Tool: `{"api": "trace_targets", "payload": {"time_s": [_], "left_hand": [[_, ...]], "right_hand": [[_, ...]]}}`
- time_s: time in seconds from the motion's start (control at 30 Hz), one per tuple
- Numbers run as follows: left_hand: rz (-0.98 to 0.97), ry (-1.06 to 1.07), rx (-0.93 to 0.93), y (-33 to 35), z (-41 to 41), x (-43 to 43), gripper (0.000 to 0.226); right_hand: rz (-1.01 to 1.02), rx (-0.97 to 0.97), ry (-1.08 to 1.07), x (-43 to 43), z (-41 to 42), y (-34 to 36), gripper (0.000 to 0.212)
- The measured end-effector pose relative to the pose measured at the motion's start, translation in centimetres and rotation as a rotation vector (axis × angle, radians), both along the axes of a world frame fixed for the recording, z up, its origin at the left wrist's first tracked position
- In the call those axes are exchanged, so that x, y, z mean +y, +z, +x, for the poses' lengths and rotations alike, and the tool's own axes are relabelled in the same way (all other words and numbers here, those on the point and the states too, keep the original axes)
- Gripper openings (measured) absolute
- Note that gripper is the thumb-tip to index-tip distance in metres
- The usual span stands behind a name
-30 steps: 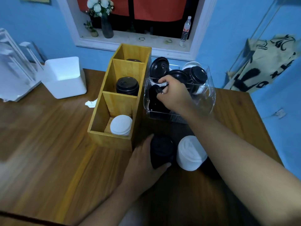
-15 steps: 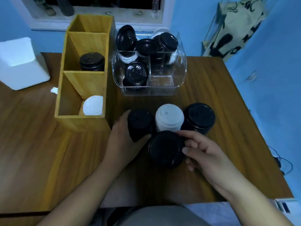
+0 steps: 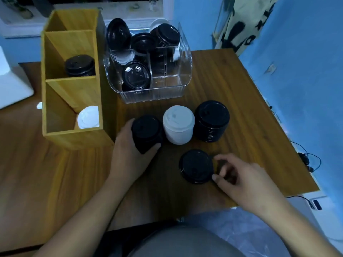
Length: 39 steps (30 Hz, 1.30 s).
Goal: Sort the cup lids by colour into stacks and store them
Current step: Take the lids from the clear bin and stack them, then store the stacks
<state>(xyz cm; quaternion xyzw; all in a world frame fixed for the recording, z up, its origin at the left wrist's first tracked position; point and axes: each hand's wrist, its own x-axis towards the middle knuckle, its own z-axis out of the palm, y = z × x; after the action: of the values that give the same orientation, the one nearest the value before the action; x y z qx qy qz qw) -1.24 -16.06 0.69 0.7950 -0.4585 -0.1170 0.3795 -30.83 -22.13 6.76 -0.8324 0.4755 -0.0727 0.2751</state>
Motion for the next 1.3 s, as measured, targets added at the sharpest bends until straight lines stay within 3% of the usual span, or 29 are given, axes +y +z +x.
{"api": "trace_targets", "payload": {"time_s": [0.13,0.23,0.33,0.43,0.57,0.7,0.93,1.3], "left_hand": [[-0.006,-0.001,0.003,0.5,-0.1,0.1,0.079],[0.011,-0.004,-0.027,1.1,-0.3,0.2,0.089],[0.020,-0.002,-0.040,1.2,-0.3,0.2,0.095],[0.040,0.008,-0.035,1.2,-0.4,0.3,0.097],[0.055,0.017,-0.035,1.3,-0.4,0.2,0.098],[0.068,0.016,-0.015,1.2,-0.3,0.1,0.101],[0.074,0.023,-0.009,1.4,-0.4,0.2,0.100],[0.097,0.025,0.007,1.6,-0.4,0.2,0.101]], "right_hand": [[-0.150,-0.008,0.318,-0.7,1.6,-1.6,0.071],[-0.162,0.033,0.391,-1.1,2.8,-2.7,0.072],[-0.175,-0.012,0.332,-0.9,3.1,-2.5,0.074],[-0.142,-0.228,0.176,-0.9,3.2,-0.2,0.074],[-0.286,-0.364,-0.059,-3.3,3.9,3.6,0.075],[-0.381,-0.176,-0.206,-6.8,5.9,4.0,0.078],[-0.418,0.126,-0.147,-8.3,7.4,2.4,0.074],[-0.413,0.158,-0.073,-7.9,7.5,0.4,0.068]]}}
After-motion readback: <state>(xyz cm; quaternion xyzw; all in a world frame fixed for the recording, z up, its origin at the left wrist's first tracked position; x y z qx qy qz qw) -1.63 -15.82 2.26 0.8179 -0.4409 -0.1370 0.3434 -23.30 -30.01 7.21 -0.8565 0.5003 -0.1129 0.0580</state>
